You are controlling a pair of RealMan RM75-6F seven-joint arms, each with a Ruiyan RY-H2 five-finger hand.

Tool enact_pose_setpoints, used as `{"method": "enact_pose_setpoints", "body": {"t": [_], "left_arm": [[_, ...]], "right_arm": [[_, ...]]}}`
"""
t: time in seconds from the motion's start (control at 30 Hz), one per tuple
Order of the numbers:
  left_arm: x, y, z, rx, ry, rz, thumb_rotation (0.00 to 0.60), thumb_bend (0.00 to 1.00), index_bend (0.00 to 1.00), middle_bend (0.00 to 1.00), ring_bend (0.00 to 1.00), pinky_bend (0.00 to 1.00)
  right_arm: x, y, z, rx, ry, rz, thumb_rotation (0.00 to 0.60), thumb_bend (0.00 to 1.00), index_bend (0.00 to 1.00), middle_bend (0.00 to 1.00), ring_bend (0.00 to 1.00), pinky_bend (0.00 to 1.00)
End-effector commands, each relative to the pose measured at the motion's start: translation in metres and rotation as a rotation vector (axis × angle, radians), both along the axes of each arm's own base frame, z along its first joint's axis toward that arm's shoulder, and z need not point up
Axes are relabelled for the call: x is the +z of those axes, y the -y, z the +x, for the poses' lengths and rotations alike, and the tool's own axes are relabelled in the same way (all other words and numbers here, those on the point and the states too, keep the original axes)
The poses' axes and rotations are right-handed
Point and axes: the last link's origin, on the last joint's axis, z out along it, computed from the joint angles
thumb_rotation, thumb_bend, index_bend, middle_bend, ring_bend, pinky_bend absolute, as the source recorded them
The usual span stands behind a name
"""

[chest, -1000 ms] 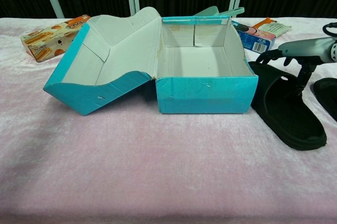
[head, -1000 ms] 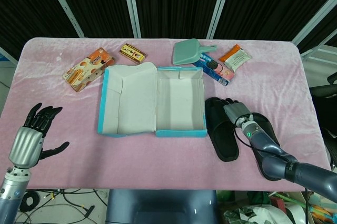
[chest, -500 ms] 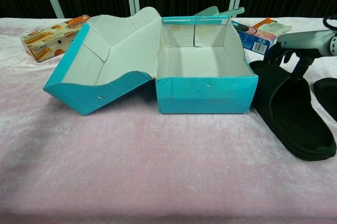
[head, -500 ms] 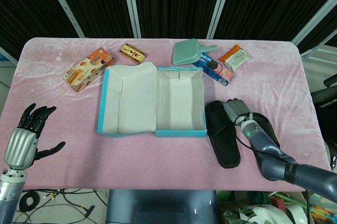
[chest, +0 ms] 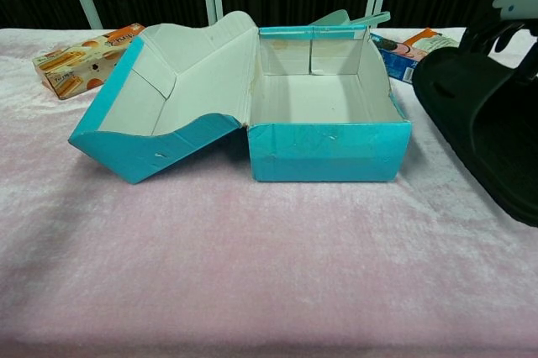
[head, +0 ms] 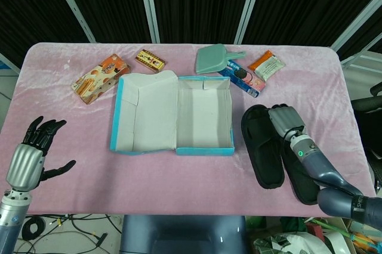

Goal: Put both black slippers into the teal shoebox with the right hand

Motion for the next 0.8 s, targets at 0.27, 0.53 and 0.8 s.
{"method": "enact_pose_setpoints", "body": {"t": [0.27,0.53,0.8], "left_arm": [[-0.003,0.002,-0.003,0.017,0.004,-0.017,0.6,0.01,0.08,0.18,0.12,0.07],[-0.011,0.001,-0.003,0.032,-0.005,-0.051,0.6,0.01,0.08,0.18,0.12,0.07],[-0.014,0.001,-0.004,0.042,-0.015,-0.063,0.6,0.01,0.07,0.18,0.12,0.07]], "right_arm": [[0.026,0.001,0.025,0.006,0.183,-0.066,0.6,0.17,0.49,0.45,0.26,0.22],[0.002,0.008,0.063,-0.053,0.604,-0.016,0.6,0.15,0.49,0.45,0.24,0.21],[-0.018,0.03,0.079,-0.091,0.763,-0.021,0.6,0.13,0.49,0.46,0.22,0.21]]}}
